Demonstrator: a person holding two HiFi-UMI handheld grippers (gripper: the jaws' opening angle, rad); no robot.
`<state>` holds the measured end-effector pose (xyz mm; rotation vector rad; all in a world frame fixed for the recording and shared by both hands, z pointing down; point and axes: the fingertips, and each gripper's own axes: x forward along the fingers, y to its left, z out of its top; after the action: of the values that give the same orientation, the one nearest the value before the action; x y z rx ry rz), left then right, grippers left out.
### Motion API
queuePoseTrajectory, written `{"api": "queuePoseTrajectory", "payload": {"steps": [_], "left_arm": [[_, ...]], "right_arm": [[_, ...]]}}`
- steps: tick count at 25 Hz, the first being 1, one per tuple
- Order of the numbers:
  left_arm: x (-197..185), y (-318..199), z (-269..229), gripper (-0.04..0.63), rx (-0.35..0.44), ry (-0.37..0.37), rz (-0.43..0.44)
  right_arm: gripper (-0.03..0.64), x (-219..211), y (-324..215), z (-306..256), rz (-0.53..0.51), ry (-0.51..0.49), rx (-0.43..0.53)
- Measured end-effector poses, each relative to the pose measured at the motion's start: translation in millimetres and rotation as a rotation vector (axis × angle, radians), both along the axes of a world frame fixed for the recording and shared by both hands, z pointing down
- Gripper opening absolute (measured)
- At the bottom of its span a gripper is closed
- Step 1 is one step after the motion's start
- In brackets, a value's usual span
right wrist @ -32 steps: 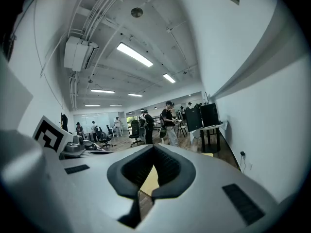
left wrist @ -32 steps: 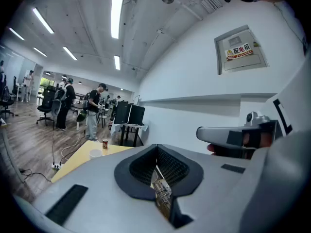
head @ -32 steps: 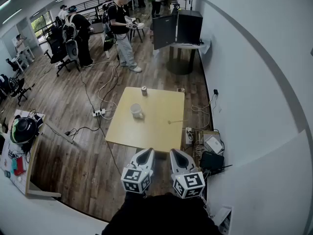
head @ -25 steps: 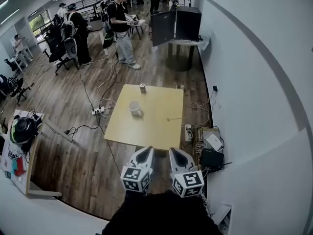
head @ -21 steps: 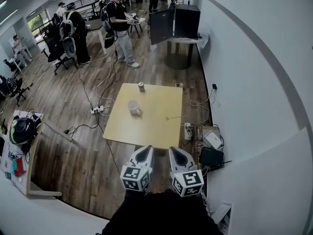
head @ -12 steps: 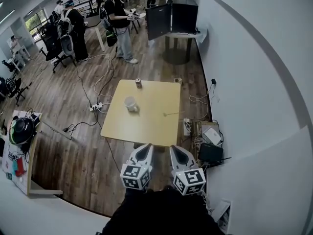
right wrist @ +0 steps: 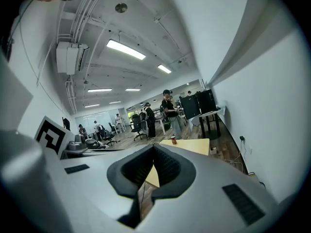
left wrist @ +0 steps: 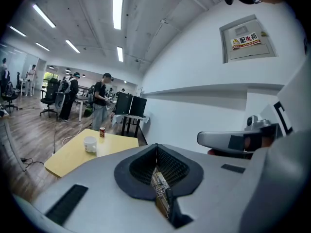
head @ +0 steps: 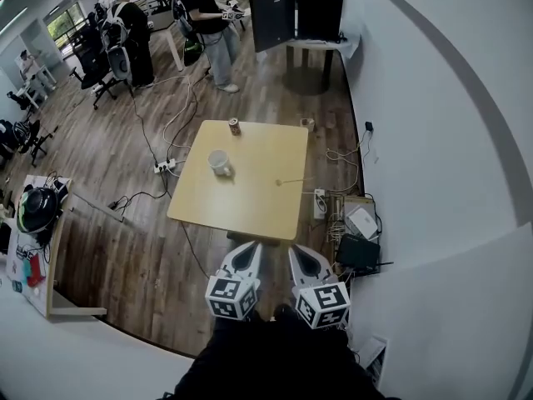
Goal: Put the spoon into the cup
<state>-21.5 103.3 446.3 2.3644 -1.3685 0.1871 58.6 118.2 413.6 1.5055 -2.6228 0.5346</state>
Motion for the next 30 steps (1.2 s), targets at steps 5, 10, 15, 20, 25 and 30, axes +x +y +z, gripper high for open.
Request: {"api": "queuePoseTrajectory", "payload": {"steps": [5,10,15,20,25,30], "left_arm": [[8,7,13,0.034,-0.026,-0.016,-0.017],[3,7,20,0.034,-0.041,-0.03,-0.039],[-7,-5,33,0.034,-0.073,-0.032,-0.051],[-6,-45,43,0.034,-0.087,-0.028,-0.011],[-14,-102,39,0.034,-0.072,-0.02,0.026],[-30,-155,42,0.034,-0.086,-0.016,0.054]], "right_arm": [[0.02,7,2,15,-0.025,-0.019,-0.034],[0.021,4,2,28,-0.039,-0.033,-0.068],[0.021,-3,-8,42,-0.043,-0.03,-0.11],[0.02,4,-44,52,0.016,-0.021,-0.136],[0.02,-1,-98,50,0.061,-0.015,-0.134],[0.02,-16,-152,54,0.089,0.001,-0.146]]}}
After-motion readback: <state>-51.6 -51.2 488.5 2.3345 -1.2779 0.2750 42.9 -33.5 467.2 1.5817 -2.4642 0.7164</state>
